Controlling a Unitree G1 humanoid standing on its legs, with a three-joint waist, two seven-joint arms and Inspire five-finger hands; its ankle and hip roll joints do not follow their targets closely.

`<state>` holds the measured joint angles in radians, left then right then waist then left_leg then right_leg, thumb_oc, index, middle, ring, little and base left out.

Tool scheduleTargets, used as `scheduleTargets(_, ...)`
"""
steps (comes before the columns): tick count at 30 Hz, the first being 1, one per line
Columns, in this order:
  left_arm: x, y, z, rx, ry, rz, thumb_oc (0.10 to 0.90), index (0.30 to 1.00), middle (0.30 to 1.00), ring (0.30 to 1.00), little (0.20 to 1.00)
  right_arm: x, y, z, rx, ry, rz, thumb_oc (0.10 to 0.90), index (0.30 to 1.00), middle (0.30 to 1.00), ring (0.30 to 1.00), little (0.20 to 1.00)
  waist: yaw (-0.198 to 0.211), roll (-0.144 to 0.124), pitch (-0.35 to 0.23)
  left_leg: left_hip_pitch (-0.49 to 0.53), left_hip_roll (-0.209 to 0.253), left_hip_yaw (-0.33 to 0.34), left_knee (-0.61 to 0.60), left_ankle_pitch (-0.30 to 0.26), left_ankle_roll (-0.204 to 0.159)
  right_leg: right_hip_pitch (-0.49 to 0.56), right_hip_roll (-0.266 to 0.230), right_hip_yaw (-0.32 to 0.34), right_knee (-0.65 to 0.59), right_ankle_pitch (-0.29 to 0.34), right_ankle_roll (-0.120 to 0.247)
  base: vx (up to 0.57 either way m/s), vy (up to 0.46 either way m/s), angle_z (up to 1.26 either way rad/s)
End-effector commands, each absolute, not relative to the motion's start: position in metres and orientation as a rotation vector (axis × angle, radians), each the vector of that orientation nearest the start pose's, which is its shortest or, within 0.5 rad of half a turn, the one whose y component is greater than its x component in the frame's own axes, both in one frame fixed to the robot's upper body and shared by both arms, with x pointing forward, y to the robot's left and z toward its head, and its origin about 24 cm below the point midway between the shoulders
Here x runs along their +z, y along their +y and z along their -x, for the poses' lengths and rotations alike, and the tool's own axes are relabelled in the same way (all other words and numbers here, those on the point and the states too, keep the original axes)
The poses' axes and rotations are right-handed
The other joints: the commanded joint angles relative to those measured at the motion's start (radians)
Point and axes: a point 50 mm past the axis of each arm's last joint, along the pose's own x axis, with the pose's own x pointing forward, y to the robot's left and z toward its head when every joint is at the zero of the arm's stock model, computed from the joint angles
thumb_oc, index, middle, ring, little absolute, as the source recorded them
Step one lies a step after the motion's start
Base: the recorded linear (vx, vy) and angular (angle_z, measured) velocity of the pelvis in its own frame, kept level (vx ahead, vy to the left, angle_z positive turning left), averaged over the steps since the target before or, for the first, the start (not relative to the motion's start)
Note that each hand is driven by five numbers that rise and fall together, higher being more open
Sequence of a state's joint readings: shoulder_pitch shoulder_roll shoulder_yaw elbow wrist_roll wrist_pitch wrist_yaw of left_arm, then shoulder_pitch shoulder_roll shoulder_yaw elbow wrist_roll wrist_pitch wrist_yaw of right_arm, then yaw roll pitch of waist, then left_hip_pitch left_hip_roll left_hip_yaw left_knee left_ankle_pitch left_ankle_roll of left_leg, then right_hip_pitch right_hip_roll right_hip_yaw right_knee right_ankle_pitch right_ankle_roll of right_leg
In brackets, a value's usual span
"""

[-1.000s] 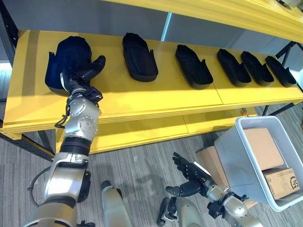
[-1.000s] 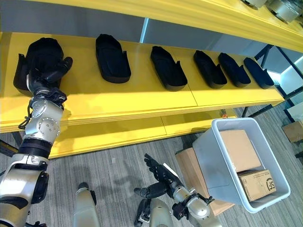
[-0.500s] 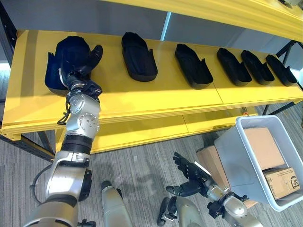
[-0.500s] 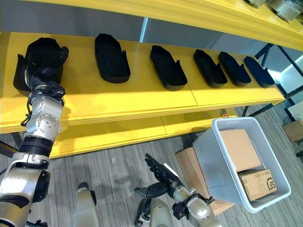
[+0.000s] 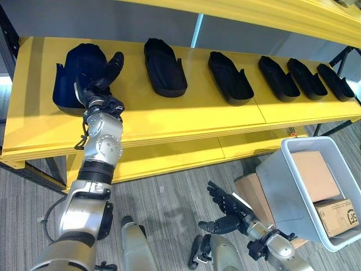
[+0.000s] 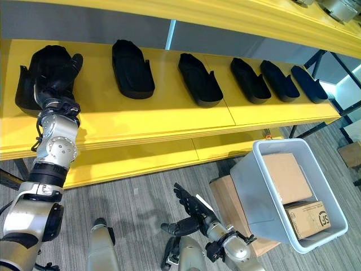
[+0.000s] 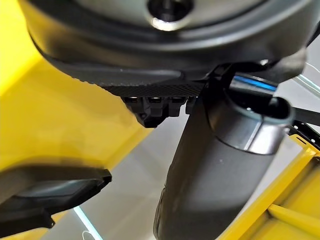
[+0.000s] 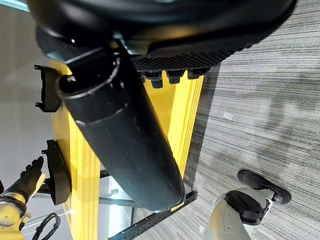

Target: Move parts from the plastic box to the shelf.

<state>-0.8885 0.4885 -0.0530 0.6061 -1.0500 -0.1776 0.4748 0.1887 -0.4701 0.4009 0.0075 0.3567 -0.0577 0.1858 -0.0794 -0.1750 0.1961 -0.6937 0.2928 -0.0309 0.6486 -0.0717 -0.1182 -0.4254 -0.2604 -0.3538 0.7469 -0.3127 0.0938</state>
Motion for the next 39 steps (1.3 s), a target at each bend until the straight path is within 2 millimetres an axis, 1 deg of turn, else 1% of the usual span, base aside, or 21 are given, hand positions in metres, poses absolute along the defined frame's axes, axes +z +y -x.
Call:
scheduleTargets(1, 0.301, 0.221, -0.373, 0.248, -0.625, 0.698, 0.900, 1.000, 1.000, 1.000, 1.000, 0.014, -0.165, -0.199, 0.486, 0.150, 0.066, 0.900, 1.000, 1.000, 1.000, 1.000, -0.005, 0.036, -0.054, 0.065, 0.074, -0.062, 0.068, -0.085, -0.054, -0.001, -0.030, 0.105, -0.096, 0.134, 0.069, 0.00, 0.000, -0.03)
scheduleTargets(10, 0.301, 0.216, -0.374, 0.233, -0.627, 0.747, 0.900, 1.000, 1.000, 1.000, 1.000, 0.013, -0.166, -0.199, 0.476, 0.154, 0.069, 0.900, 1.000, 1.000, 1.000, 1.000, -0.012, 0.039, -0.059, 0.062, 0.075, -0.060, 0.067, -0.083, -0.054, -0.011, -0.030, 0.111, -0.093, 0.137, 0.070, 0.00, 0.000, 0.00)
scheduleTargets(19, 0.301, 0.215, -0.372, 0.233, -0.647, 0.820, 0.900, 1.000, 1.000, 1.000, 1.000, 0.013, -0.166, -0.200, 0.474, 0.153, 0.066, 0.900, 1.000, 1.000, 1.000, 1.000, -0.017, 0.033, -0.064, 0.062, 0.074, -0.057, 0.067, -0.084, -0.054, -0.015, -0.026, 0.113, -0.095, 0.141, 0.069, 0.00, 0.000, 0.00)
scheduleTargets(31, 0.303, 0.214, -0.372, 0.235, -0.654, 0.855, 0.900, 1.000, 1.000, 1.000, 1.000, 0.012, -0.167, -0.200, 0.465, 0.156, 0.063, 0.900, 1.000, 1.000, 1.000, 1.000, -0.020, 0.032, -0.070, 0.064, 0.071, -0.050, 0.069, -0.086, -0.050, -0.017, -0.027, 0.118, -0.095, 0.144, 0.071, 0.00, 0.000, 0.00)
scheduleTargets(39, 0.304, 0.210, -0.373, 0.214, -0.655, 0.871, 0.900, 1.000, 1.000, 1.000, 1.000, 0.011, -0.168, -0.199, 0.458, 0.160, 0.064, 0.900, 1.000, 1.000, 1.000, 1.000, -0.023, 0.033, -0.073, 0.062, 0.071, -0.047, 0.068, -0.085, -0.052, -0.020, -0.028, 0.123, -0.096, 0.146, 0.071, 0.00, 0.000, 0.00)
